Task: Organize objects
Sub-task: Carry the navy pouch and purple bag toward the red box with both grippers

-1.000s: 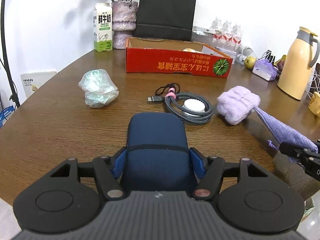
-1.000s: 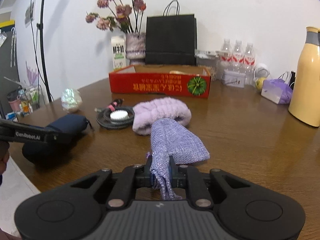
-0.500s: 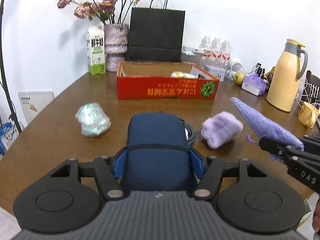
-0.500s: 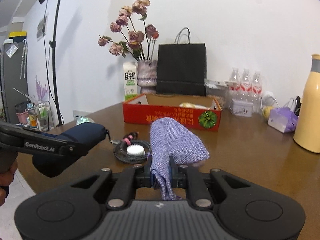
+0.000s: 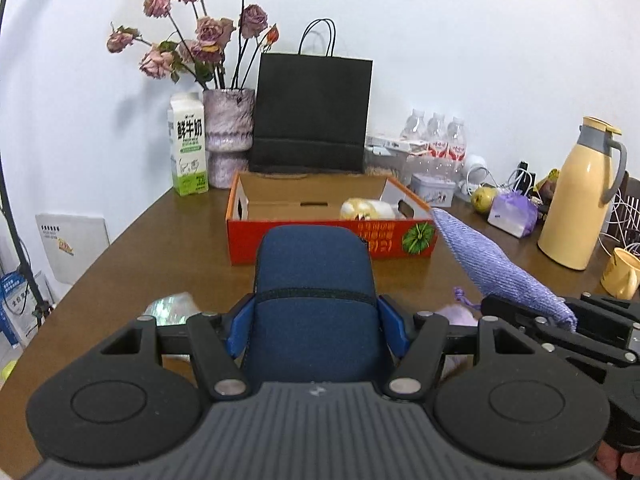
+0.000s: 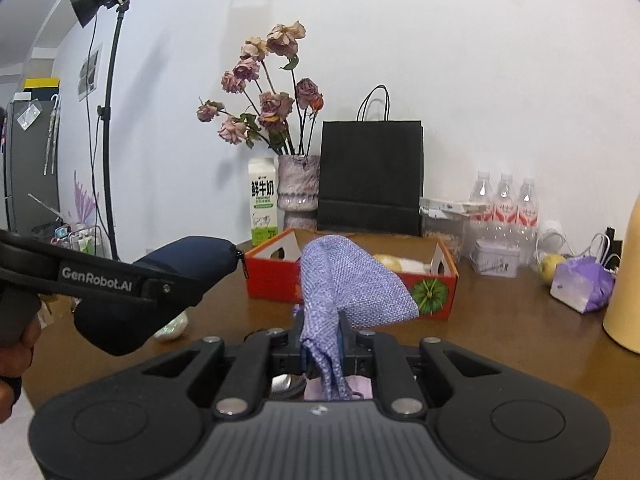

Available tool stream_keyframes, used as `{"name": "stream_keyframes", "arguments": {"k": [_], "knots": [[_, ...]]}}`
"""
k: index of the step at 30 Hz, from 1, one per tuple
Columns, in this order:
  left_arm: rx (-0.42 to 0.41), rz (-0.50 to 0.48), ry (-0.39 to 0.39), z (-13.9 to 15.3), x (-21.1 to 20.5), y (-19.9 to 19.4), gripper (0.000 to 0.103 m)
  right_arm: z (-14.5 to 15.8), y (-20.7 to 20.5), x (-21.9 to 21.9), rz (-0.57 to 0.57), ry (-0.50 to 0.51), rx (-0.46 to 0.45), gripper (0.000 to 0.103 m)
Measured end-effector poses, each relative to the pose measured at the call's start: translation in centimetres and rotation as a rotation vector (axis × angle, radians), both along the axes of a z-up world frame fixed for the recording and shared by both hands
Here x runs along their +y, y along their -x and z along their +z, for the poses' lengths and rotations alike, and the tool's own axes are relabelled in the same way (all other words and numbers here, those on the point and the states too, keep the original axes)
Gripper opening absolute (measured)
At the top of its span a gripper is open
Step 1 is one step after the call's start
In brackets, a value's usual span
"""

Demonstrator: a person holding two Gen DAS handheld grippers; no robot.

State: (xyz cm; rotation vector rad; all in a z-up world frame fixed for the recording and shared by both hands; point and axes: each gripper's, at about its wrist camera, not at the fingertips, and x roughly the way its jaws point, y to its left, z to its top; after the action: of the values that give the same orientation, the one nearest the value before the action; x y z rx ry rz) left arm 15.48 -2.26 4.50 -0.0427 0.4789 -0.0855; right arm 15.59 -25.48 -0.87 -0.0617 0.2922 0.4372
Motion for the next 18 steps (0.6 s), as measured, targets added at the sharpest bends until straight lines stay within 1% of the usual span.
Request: {"name": "stream_keyframes", "arguments": {"k": [7,18], "knots": [[-0.002,0.014,0.011,1.1,0.0,-4.2,0.065,1.0,-4.0,0.8,0.000,-0.001,-0.014,0.012],[-0.008,0.036,0.026,1.7,-0.2,-10.4,0.065,1.7,-10.8,2.0,0.005,0.014,-0.016,0.012]]}}
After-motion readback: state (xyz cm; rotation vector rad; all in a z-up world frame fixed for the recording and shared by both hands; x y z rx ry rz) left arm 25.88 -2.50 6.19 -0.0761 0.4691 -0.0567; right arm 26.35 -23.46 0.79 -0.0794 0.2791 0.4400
